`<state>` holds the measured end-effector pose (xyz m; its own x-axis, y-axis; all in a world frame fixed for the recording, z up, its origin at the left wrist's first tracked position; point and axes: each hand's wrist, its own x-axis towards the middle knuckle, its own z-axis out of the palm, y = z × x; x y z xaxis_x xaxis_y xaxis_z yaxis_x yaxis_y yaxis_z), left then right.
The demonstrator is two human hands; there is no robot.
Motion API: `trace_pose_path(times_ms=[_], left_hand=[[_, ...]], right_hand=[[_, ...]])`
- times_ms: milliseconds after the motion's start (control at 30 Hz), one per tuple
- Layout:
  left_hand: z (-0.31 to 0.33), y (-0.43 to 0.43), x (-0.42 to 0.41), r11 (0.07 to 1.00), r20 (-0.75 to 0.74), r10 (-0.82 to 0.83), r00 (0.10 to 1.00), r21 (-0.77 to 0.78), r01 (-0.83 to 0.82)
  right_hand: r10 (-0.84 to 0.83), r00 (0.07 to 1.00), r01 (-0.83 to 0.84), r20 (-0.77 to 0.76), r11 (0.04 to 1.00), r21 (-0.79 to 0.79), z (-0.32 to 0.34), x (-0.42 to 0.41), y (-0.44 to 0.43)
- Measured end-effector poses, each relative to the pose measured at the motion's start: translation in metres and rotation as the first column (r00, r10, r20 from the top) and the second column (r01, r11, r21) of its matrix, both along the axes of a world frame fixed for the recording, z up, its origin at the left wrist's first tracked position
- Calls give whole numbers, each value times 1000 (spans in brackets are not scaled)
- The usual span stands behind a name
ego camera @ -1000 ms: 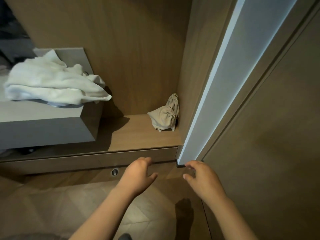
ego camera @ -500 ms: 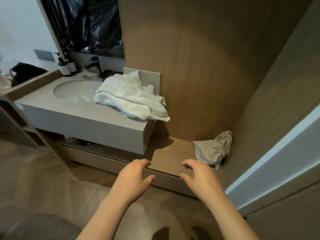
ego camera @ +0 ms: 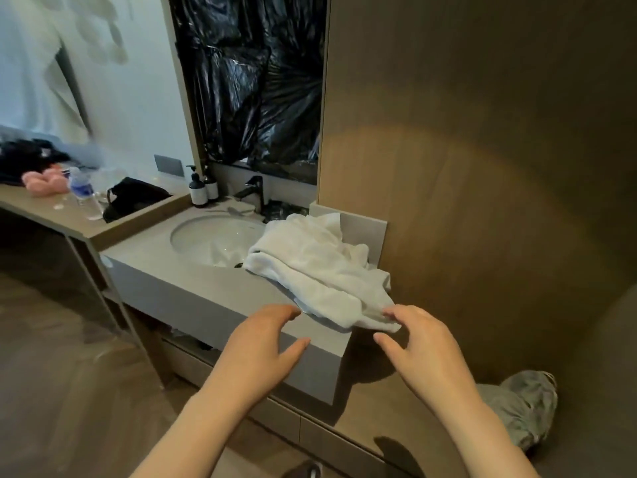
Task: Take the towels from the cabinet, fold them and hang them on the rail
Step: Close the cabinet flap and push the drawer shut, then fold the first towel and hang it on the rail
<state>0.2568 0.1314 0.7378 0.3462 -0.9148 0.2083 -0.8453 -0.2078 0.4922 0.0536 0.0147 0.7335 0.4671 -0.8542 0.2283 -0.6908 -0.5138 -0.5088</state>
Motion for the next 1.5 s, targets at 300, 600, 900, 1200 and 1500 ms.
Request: trace_pose_path(times_ms=[300, 600, 900, 1200, 1500], left_hand=[[16, -130, 28, 999, 7, 36, 999, -38, -35], [3, -211, 64, 986, -51, 165, 985, -7, -165], [-21, -247, 114, 981, -81, 191, 978, 60, -186], [-45, -308, 198, 991, -83, 62, 995, 122, -51], [-65, -349, 260, 973, -71, -198, 978, 103, 205]], right_hand=[[77, 997, -76, 31, 997, -33, 23, 36, -139], [214, 977, -214, 23, 977, -4, 21, 85, -241], [225, 974, -224, 3, 969, 107, -6, 129, -282], [56, 998, -51, -16, 977, 207, -45, 202, -304], [-128, 991, 112, 41, 958, 265, -83, 245, -312]])
